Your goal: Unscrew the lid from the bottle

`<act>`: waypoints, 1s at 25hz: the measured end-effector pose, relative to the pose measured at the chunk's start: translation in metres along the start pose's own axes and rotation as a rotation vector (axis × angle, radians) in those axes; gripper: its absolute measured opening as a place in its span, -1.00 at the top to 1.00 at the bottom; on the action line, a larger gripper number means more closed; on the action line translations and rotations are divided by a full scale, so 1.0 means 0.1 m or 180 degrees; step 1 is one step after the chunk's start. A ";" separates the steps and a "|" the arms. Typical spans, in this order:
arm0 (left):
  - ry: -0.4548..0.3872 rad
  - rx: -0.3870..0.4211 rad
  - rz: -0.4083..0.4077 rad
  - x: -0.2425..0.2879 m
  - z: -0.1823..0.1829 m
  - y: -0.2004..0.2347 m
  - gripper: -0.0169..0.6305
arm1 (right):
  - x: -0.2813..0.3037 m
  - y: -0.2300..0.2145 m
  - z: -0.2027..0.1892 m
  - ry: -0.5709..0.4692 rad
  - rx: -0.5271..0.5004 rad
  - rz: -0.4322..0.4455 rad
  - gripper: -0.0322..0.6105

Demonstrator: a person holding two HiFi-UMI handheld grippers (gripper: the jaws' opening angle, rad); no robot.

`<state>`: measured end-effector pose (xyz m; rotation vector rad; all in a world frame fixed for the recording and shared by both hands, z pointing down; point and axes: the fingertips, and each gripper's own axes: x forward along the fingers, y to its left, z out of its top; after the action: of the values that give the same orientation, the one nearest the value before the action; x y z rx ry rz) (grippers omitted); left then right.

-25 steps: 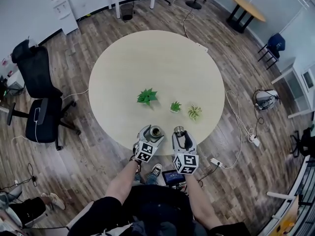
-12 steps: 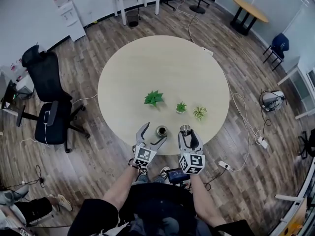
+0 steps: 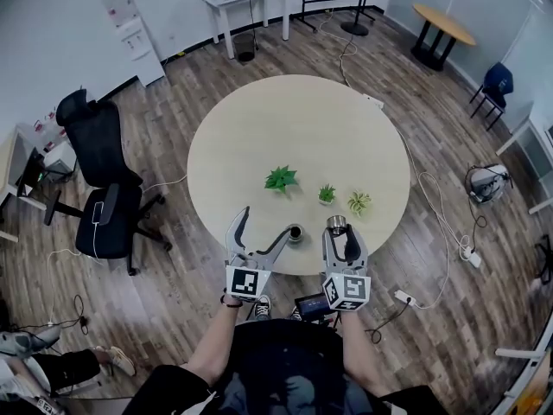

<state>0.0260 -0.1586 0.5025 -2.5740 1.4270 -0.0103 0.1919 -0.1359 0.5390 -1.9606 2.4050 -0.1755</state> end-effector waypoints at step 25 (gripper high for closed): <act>-0.0243 -0.0048 0.0453 -0.28 0.50 0.21 0.95 | -0.20 0.24 0.43 -0.0224 -0.0159 0.0058 0.18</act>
<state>-0.0017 -0.1379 0.4524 -2.4498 1.5833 0.1185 0.1770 -0.1149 0.4932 -1.9300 2.4050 -0.0453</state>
